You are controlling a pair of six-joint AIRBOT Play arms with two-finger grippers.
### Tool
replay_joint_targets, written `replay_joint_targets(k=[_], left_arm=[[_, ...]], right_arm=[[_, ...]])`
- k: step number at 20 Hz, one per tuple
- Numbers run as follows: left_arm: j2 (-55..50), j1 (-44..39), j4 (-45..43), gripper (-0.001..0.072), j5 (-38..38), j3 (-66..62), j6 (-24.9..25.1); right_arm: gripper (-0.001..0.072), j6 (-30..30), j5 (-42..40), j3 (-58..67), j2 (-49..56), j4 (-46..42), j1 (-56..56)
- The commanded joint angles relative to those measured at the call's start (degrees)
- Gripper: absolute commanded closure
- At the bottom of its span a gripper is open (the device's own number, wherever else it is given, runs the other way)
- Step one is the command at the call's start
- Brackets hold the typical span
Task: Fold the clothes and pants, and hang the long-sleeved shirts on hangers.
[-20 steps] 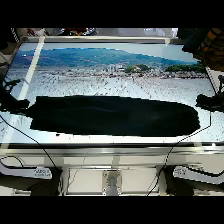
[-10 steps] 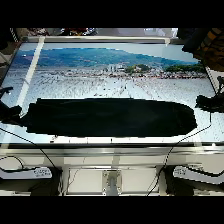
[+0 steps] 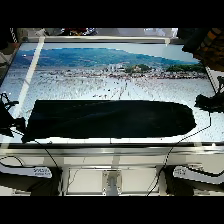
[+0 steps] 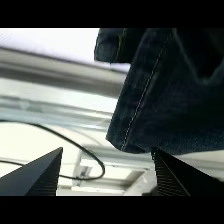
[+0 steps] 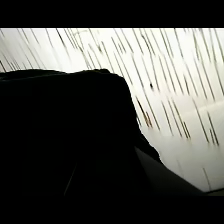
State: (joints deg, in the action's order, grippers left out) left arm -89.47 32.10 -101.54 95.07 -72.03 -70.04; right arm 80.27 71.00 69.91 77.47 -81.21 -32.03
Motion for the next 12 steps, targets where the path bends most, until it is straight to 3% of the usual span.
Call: replay_joint_targets(k=[1, 3, 6, 7, 8, 9, 12], left_arm=[[0.2, -0.09, -0.87, 0.0077, -4.79, -1.46, 1.46], [2.14, -0.09, 0.5, 0.0077, -9.75, -3.1, 1.51], [4.94, -0.09, 11.26, 0.008, -18.03, -3.48, 2.1], [4.68, -0.09, 16.31, 0.0082, -18.91, -3.45, 4.39], [4.15, -0.11, 21.2, 0.0093, -19.32, -3.45, 6.6], [3.39, -0.11, 25.38, 0.0093, -20.13, -3.45, 8.37], [1.07, -0.09, 28.55, 0.0094, -24.83, -3.45, 8.57]], right_arm=[[0.0372, 0.13, 0.17, 0.04, -0.04, 4.98, -0.02], [0.0372, 0.13, 0.24, 0.04, -0.04, 6.88, 0.0], [0.0373, 0.2, 0.42, -0.85, -0.04, 7.1, 1.75], [0.0405, 0.57, -0.13, -1.53, -0.09, 7.06, 2.86], [0.0602, 2.1, -1.9, -2.51, -0.59, 6.45, 4.26], [0.07, 5.4, -6.01, -4.02, -2.14, 5.05, 6.01], [0.0701, 12.5, -12.24, -7.37, -9.07, -0.96, 10.27]])
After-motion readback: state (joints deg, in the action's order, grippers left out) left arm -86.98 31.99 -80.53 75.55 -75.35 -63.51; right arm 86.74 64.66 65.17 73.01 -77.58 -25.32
